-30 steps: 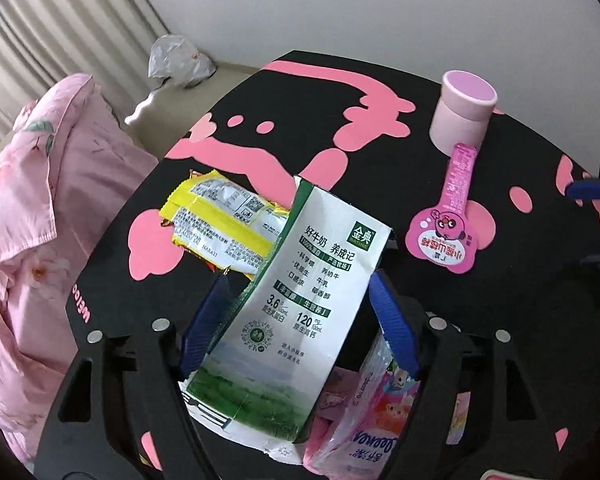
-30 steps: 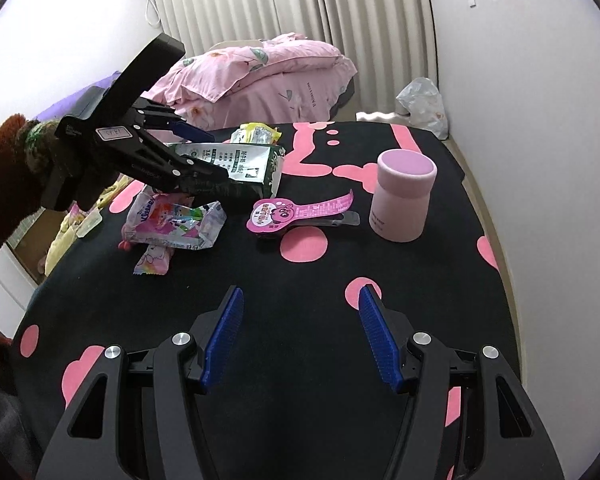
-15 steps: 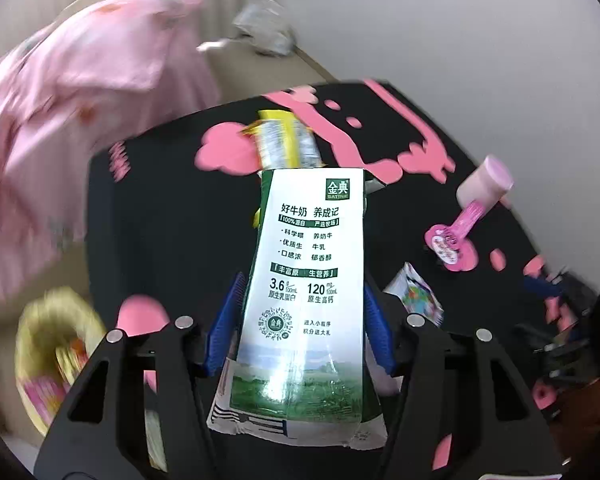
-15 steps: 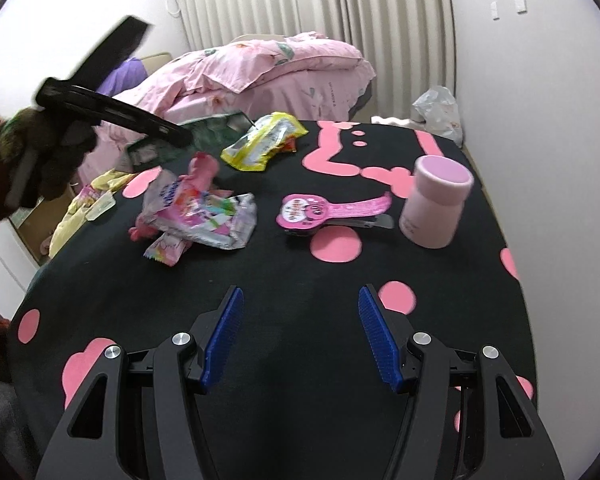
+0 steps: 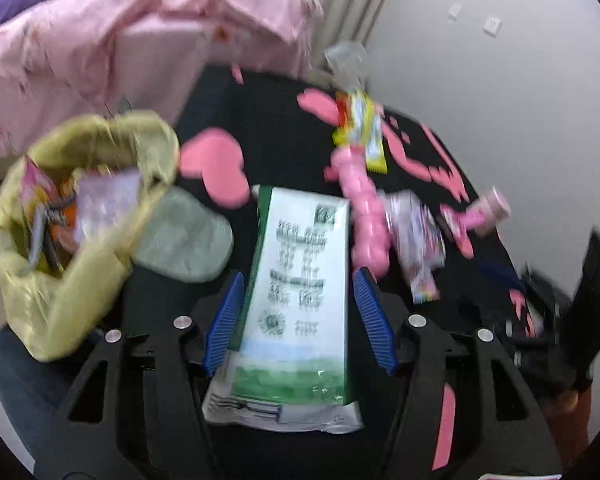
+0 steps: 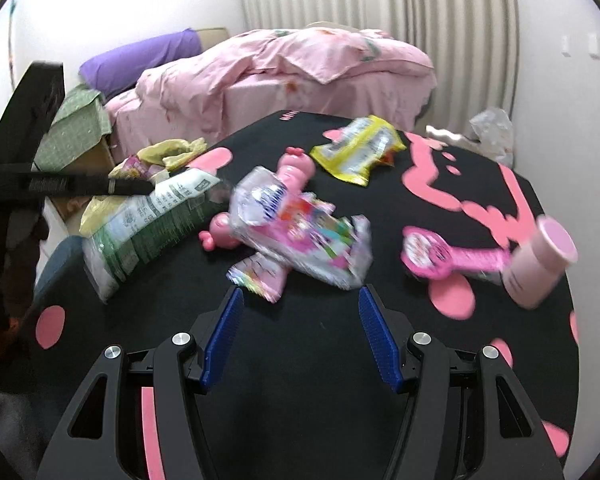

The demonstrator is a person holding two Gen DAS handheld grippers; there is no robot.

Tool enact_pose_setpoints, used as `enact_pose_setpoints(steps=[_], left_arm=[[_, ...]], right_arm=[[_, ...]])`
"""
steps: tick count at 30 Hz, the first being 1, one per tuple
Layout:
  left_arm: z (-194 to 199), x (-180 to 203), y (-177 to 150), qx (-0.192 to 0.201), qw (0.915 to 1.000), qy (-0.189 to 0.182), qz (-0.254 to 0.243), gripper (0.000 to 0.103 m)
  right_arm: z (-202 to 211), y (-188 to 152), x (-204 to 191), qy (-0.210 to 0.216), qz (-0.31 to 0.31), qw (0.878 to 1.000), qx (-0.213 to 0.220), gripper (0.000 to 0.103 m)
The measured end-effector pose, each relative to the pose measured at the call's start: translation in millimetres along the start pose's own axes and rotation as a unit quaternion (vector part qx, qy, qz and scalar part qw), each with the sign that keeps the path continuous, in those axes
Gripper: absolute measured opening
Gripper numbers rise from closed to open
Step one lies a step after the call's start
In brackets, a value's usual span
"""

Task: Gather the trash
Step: 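Grasp the green-white milk carton with the left tool and lift it, then grasp the pink lollipop-shaped packet with the right tool while the left tool holds the carton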

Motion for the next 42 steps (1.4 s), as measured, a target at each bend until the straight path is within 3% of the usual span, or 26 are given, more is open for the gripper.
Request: enact_pose_setpoints(steps=[5, 9, 13, 15, 21, 26, 30, 33, 38, 42], left_arm=[[9.4, -2.9, -5.0, 0.009, 0.9998, -0.015, -0.011, 0.062], [19.2, -8.2, -3.5, 0.024, 0.9996, -0.008, -0.008, 0.065], [20.3, -8.7, -4.4, 0.021, 0.9996, -0.003, -0.019, 0.066], [17.6, -8.5, -5.9, 0.015, 0.9997, -0.005, -0.02, 0.066], [10.0, -3.3, -10.7, 0.005, 0.9996, -0.012, -0.023, 0.066], [12.9, -1.6, -10.4, 0.011, 0.9996, -0.012, -0.025, 0.066], [16.5, -3.3, -7.6, 0.02, 0.9995, -0.016, -0.02, 0.066], [19.4, -5.0, -6.5, 0.027, 0.9993, -0.017, -0.019, 0.066], [18.3, -9.2, -5.7, 0.024, 0.9994, -0.023, -0.01, 0.066], [18.6, -13.5, -5.3, 0.025, 0.9994, -0.022, -0.006, 0.066]], right_arm=[[-17.9, 32.7, -1.4, 0.001, 0.001, 1.0, 0.01, 0.057], [-40.4, 42.5, -18.8, 0.0, 0.043, 0.999, -0.014, 0.057], [-43.6, 27.6, -16.5, -0.062, 0.073, 0.994, -0.044, 0.051], [-33.4, 18.4, -2.2, -0.099, 0.058, 0.992, -0.046, 0.051], [-6.2, 0.5, 26.1, -0.151, 0.029, 0.987, -0.053, 0.051], [16.2, -2.5, 37.0, -0.1, -0.031, 0.994, -0.02, 0.051], [17.3, 1.9, 51.2, -0.066, -0.096, 0.993, 0.001, 0.051], [6.1, 15.9, 67.4, -0.086, -0.111, 0.99, 0.012, 0.051], [-31.1, 44.9, 91.5, -0.088, -0.049, 0.995, -0.005, 0.051], [-59.1, 50.1, 128.5, -0.063, -0.088, 0.993, -0.043, 0.051]])
Point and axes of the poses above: each gripper's, at about its wrist camera, not at the fingertips, and z roughly against the way its jaws point, x to its right, y to its top, the point moved 2 cm from there along -z, roughly the way its jaws point, and after that the axes turned 2 degrees about z, right-handed, at the moved point
